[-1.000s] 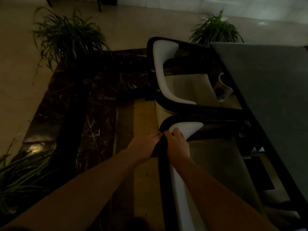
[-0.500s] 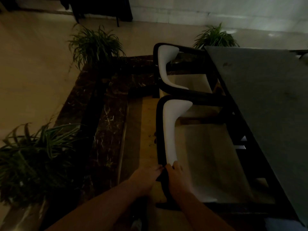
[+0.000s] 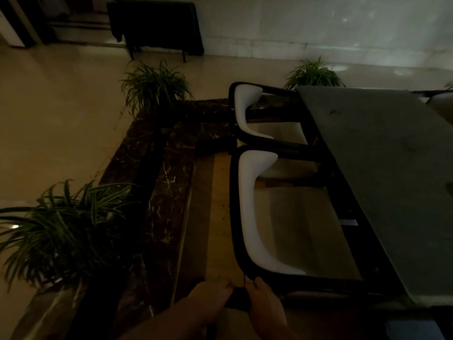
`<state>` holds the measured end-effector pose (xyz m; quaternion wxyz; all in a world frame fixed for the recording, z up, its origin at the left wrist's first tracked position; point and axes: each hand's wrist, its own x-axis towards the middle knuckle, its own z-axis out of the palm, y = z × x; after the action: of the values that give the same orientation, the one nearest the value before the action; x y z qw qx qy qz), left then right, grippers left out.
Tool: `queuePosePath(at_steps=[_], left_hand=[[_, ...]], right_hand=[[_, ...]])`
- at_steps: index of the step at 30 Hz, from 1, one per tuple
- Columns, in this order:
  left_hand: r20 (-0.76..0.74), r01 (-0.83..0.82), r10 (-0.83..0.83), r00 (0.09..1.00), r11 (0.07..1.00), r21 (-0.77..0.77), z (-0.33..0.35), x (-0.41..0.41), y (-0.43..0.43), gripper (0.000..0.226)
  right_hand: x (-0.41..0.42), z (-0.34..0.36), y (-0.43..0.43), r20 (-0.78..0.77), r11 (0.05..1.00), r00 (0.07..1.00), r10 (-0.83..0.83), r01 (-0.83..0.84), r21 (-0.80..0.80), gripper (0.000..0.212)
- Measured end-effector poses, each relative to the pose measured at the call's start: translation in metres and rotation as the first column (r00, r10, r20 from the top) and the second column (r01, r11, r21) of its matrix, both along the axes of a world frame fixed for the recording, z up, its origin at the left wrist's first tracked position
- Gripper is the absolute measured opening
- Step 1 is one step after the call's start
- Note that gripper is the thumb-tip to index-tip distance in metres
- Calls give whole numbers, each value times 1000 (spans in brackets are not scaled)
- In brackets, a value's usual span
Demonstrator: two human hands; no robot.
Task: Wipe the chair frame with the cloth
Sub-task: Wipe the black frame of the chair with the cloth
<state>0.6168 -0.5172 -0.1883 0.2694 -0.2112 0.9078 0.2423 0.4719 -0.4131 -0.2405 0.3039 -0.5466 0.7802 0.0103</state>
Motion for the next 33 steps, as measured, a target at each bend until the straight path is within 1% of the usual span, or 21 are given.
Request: queuePosePath(at_steps=[1, 4, 5, 7, 9, 12, 16, 19, 22, 25, 28, 31, 33], left_hand=[[-27, -24, 23, 999, 999, -26, 6, 3, -11, 44], [-97, -61, 50, 994, 991, -116, 24, 5, -47, 46], [-122, -93, 76, 990, 986, -141, 30, 5, -65, 47], [-159, -134, 105, 982, 973, -186, 38, -1, -95, 55], [-187, -158, 116, 976, 960, -231, 45, -7, -132, 59], [-230, -191, 129, 965, 942, -274, 51, -20, -194, 62], [-236, -209, 143, 961, 935, -286, 56, -36, -277, 59], [-256, -218, 151, 955, 941, -258, 57, -47, -331, 49], [-282, -197, 123, 951, 949, -248, 58, -61, -386, 42], [-302, -163, 81, 950, 953, -257, 57, -84, -432, 42], [-306, -114, 24, 952, 953, -280, 53, -113, -471, 47], [-308, -78, -13, 951, 957, -280, 47, -147, -501, 47], [-281, -44, -31, 959, 965, -258, 40, -174, -518, 45]], right_hand=[[-1, 8, -11, -12, 1000, 1000, 8, -8, -17, 47], [-9, 35, -51, -29, 996, 999, 31, -33, -77, 69], [-11, 45, -72, -41, 992, 998, 38, -43, -119, 62], [-18, 61, -106, -67, 977, 998, 15, -29, -212, 41], [-27, 72, -147, -101, 958, 995, 9, -38, -285, 36], [-42, 82, -209, -149, 933, 989, 13, -65, -353, 36], [-56, 86, -289, -163, 939, 986, 29, -82, -333, 32], [-65, 91, -340, -115, 957, 993, 6, -38, -286, 28], [-80, 98, -390, -118, 956, 993, -28, -8, -294, 27], [-100, 104, -429, -135, 955, 989, -53, 11, -297, 30], [-128, 104, -462, -115, 955, 988, -99, 62, -290, 40], [-159, 98, -489, -84, 940, 984, -160, 126, -318, 31], [-183, 87, -506, -60, 929, 979, -195, 165, -332, 29]])
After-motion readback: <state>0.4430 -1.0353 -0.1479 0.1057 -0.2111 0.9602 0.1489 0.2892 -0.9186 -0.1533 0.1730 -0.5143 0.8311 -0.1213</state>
